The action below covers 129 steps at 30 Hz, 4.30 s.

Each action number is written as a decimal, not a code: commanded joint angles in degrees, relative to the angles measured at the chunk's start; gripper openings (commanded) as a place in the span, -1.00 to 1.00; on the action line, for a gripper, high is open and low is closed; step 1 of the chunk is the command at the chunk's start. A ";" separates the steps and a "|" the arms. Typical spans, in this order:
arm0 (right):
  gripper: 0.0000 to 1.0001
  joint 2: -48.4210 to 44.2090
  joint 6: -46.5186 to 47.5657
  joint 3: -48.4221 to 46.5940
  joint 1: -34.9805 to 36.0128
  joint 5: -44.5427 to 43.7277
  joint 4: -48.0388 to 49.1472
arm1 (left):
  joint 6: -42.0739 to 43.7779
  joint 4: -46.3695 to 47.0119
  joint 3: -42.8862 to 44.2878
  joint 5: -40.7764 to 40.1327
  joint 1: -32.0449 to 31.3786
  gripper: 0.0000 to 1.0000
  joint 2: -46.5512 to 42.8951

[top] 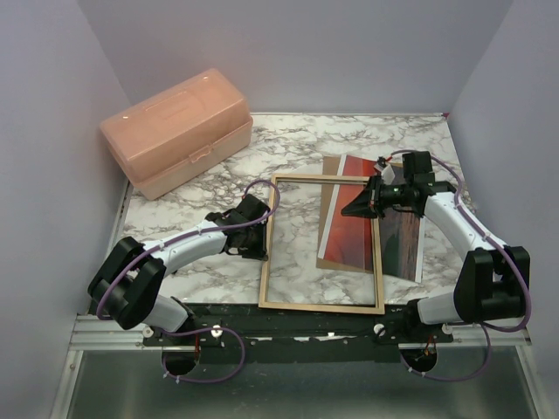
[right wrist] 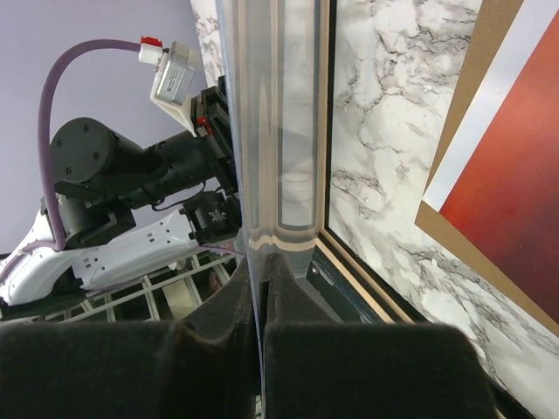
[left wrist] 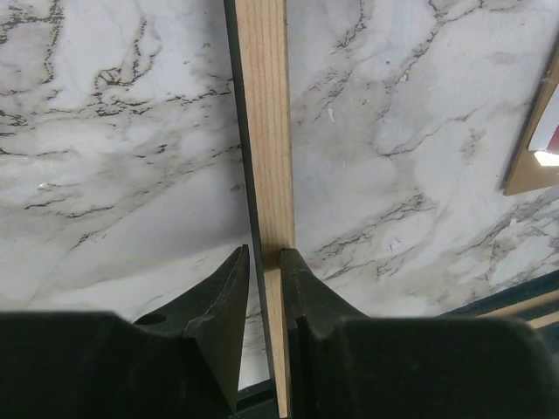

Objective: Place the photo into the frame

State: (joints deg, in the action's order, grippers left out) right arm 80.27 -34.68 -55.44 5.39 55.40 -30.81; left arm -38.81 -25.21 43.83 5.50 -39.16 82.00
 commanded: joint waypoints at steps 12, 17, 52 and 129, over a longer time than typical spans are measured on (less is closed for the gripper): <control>-0.99 2.38 5.46 -0.54 0.06 -3.09 -3.64 | 0.93 -2.36 -0.77 -5.00 -0.91 -0.58 3.59; -0.99 3.90 9.59 -3.58 0.06 -5.91 -7.76 | 1.10 -2.47 -0.59 -5.04 -0.96 -0.58 3.70; -0.99 3.68 10.44 0.07 0.15 -14.78 -4.77 | 1.19 -3.33 0.22 -4.99 -2.16 -0.65 4.71; 0.62 5.07 12.97 6.08 6.54 -19.64 8.04 | 0.57 -5.46 1.88 -9.01 -4.61 -0.68 6.56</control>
State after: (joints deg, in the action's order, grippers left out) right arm 83.50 -23.46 -47.00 9.98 38.35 -22.37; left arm -38.61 -29.54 47.94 0.14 -42.89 84.75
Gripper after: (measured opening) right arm 0.810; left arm 0.163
